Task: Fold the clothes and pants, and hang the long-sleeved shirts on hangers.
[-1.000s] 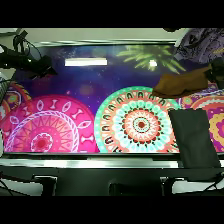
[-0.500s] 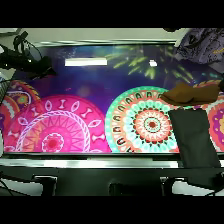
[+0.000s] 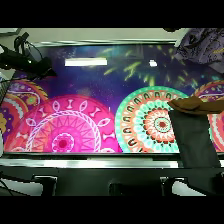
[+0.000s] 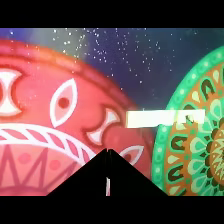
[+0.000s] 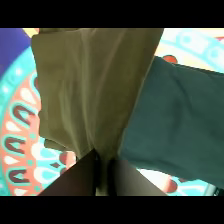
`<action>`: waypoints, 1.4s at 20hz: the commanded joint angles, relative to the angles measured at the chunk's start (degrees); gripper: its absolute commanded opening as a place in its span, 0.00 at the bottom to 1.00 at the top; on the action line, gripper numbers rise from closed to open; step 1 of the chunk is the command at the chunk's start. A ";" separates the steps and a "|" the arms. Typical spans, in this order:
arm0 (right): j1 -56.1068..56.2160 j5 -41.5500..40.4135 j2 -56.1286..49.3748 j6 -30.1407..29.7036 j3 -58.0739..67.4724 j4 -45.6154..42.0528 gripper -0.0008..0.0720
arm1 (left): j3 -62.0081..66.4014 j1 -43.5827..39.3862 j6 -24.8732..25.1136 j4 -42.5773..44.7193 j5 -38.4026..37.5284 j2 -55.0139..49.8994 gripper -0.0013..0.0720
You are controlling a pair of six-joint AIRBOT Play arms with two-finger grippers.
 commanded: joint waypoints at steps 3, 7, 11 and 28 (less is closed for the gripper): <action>0.04 4.79 4.81 0.35 -5.73 -2.62 0.06 | -0.02 0.00 0.07 0.00 -0.35 -0.02 0.04; 0.04 0.74 13.25 0.44 -21.99 -2.64 0.06 | -0.02 0.00 0.26 0.00 -0.39 -0.02 0.04; 0.02 -6.45 21.64 0.57 -38.27 -3.96 0.06 | -0.02 0.00 1.53 0.00 -0.39 -0.02 0.04; 0.02 -7.13 24.15 -5.05 -55.04 -12.55 0.06 | -0.02 0.04 2.60 0.02 -0.37 -0.04 0.04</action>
